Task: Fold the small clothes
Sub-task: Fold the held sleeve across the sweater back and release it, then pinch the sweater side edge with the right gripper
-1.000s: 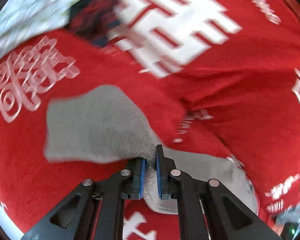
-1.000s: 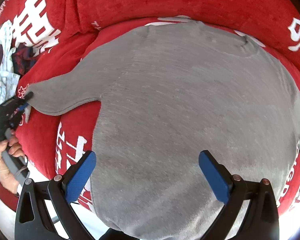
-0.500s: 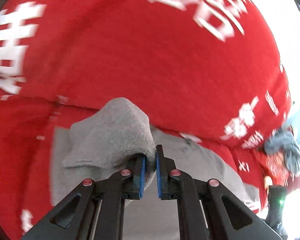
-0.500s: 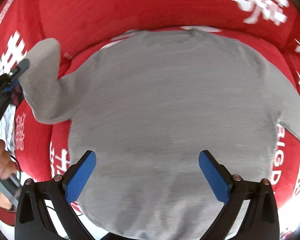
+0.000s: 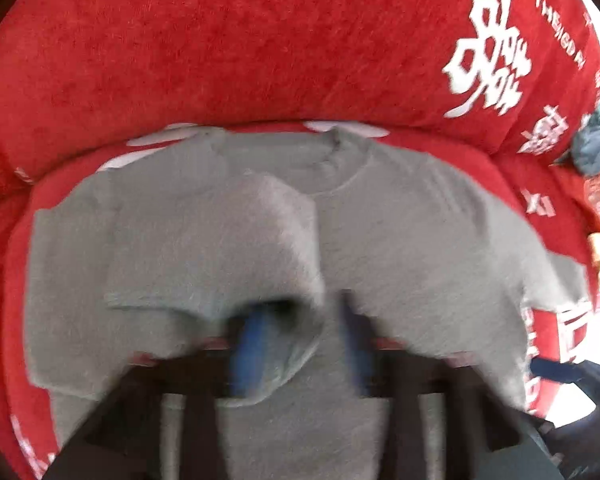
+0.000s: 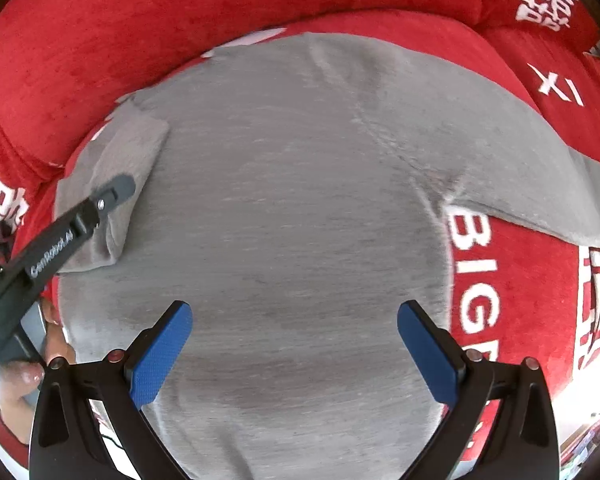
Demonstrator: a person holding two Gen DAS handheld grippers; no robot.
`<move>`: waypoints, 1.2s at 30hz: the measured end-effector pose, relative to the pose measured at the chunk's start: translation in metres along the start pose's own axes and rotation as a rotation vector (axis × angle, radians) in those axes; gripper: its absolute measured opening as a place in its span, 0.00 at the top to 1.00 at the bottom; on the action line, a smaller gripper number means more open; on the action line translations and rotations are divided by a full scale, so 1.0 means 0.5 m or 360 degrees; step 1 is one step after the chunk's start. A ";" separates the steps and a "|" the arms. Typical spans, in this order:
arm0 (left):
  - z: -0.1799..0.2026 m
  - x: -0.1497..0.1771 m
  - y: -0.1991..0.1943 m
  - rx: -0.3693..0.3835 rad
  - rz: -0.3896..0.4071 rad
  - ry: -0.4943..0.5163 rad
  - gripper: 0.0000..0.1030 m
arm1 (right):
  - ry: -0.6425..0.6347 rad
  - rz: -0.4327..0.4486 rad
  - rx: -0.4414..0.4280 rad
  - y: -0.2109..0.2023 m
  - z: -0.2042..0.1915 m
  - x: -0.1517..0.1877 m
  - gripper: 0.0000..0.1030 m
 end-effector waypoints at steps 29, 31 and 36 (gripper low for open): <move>-0.468 -0.016 -0.014 0.0053 -0.0321 -0.0539 0.38 | -0.0845 0.0412 0.0527 0.025 -0.371 -0.174 0.82; -0.466 -0.027 -0.015 0.0043 -0.0322 -0.0540 0.38 | -0.0517 0.0423 0.0142 -0.019 -0.279 -0.181 0.82; -0.461 -0.023 -0.022 0.0020 -0.0294 -0.0511 0.56 | 0.0290 0.0267 -0.0533 0.001 -0.027 -0.139 0.41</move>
Point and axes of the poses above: each gripper's, at about its wrist camera, not at the fingertips, and y roughly the way its jaws point, z to its right, x to its underside, the point moved 3 cm from there along y, roughly the way its jaws point, and after that the axes turned 15 degrees about -z, right-handed, at the moved point
